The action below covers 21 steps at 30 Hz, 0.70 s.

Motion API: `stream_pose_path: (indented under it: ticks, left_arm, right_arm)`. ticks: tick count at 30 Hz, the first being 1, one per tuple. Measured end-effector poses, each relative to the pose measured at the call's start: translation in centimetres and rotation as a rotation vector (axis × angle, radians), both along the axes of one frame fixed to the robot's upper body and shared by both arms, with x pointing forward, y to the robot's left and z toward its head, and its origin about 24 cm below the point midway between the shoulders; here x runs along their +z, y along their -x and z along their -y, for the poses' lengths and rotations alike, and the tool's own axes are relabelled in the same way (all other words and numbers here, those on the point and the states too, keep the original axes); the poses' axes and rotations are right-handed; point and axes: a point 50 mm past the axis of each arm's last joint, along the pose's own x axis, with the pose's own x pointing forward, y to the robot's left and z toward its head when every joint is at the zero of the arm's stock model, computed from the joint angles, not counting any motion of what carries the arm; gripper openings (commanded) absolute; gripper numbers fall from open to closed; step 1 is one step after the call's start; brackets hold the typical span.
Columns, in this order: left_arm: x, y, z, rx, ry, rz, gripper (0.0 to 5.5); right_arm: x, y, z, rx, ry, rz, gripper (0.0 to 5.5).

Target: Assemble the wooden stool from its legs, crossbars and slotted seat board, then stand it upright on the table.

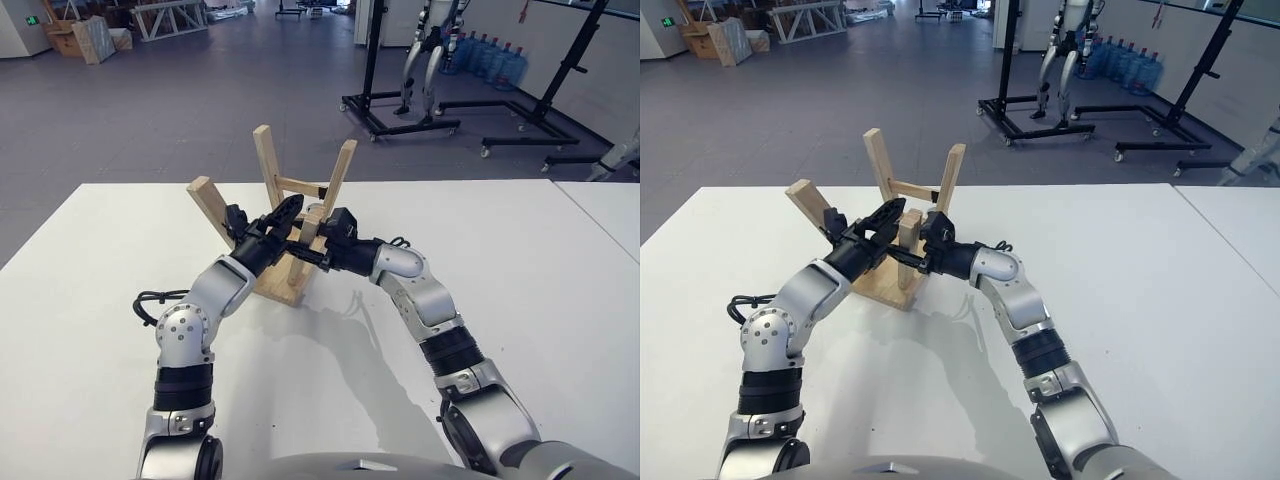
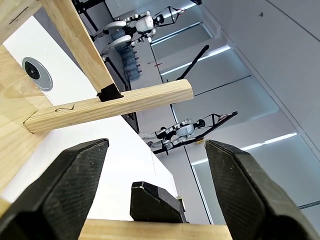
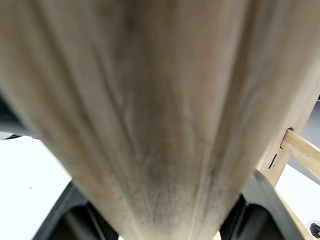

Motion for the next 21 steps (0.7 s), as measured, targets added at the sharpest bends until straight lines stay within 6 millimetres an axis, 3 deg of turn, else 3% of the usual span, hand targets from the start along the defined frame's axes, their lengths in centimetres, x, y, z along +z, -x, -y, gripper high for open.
stream_pose_path:
  ticks: [3,5,8,10,12,14,16,18,21]
  left_arm:
    - [1.9,-0.8,-1.2,0.052,-0.043,0.018,3.55]
    - [6.6,-1.0,-0.9,0.034,-0.038,0.165,3.55]
    - [12.0,-1.0,-0.4,0.007,0.002,0.304,3.55]
    - [16.5,-0.6,-1.1,0.023,0.048,0.427,3.55]
    - [19.2,-0.3,-2.6,0.07,-0.05,0.539,3.55]
    - [20.1,-0.5,-5.4,0.153,-0.285,0.612,3.55]
    - [19.8,-0.8,-8.4,0.215,-0.479,0.624,3.55]
    - [17.6,-1.1,-12.1,0.265,-0.671,0.549,3.55]
    - [13.1,-0.7,-16.0,0.27,-0.837,0.408,3.55]
  right_arm:
    - [0.2,0.1,0.1,0.003,-0.012,0.008,2.05]
    - [0.2,0.2,0.2,-0.002,-0.014,0.006,2.05]
    - [0.1,0.3,0.3,-0.004,-0.019,0.005,2.05]
    - [0.0,0.3,0.4,-0.004,-0.02,0.003,2.05]
    - [-0.1,0.4,0.5,0.007,-0.024,-0.002,2.05]
    - [-0.1,0.8,0.9,0.024,-0.03,-0.008,2.05]
    - [0.0,1.0,1.3,0.044,-0.039,-0.026,2.05]
    - [0.0,1.3,2.0,0.069,-0.05,-0.049,2.05]
    - [0.2,1.8,3.1,0.094,-0.071,-0.087,2.05]
